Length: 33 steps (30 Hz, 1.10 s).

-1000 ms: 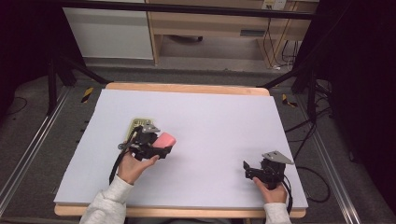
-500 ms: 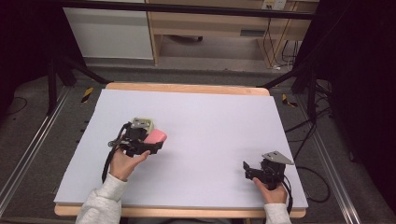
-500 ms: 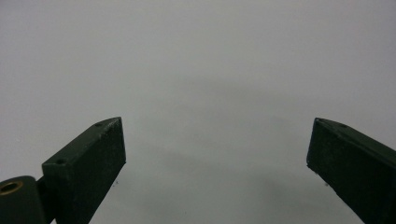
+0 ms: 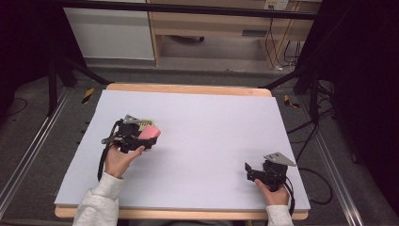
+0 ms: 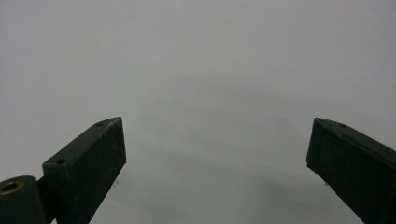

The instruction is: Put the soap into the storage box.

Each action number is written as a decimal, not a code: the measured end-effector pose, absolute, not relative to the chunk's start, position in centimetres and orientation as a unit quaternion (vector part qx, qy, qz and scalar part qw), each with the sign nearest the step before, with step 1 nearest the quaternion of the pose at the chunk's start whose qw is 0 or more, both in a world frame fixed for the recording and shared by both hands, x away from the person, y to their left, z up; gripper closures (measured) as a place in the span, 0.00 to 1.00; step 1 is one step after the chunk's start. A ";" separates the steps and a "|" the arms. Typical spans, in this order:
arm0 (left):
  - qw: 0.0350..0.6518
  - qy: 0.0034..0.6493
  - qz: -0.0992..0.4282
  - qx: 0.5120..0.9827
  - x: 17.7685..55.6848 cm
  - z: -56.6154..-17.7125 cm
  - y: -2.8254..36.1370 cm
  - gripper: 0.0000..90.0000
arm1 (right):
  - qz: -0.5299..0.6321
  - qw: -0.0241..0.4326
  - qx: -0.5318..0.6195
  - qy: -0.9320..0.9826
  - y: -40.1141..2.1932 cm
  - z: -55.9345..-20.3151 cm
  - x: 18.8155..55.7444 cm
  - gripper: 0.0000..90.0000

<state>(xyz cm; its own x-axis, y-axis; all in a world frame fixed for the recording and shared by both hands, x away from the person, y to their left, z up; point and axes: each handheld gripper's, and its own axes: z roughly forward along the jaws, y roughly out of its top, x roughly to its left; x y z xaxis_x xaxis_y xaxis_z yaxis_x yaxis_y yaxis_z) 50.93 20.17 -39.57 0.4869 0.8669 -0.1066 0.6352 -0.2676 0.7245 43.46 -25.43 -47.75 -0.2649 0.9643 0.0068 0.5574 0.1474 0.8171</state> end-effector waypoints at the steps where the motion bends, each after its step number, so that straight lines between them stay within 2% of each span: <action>1: 0.368 0.484 0.159 0.778 51.0 -39.5 20.3 0.41 | 0.368 0.277 0.538 0.706 -25.4 -47.7 43.5 0.06; 33: 0.363 0.523 0.182 0.750 54.1 -39.8 22.7 0.41 | 0.364 0.276 0.540 0.707 -25.3 -47.8 43.6 0.05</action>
<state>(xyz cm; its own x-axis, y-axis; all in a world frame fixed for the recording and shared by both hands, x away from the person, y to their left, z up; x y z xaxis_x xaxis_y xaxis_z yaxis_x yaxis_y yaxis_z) 54.06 22.72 -39.79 0.3875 0.9157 -0.1063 0.6519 -0.1906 0.7340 43.60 -25.25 -47.83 -0.2651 0.9642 0.0037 0.5628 0.1517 0.8126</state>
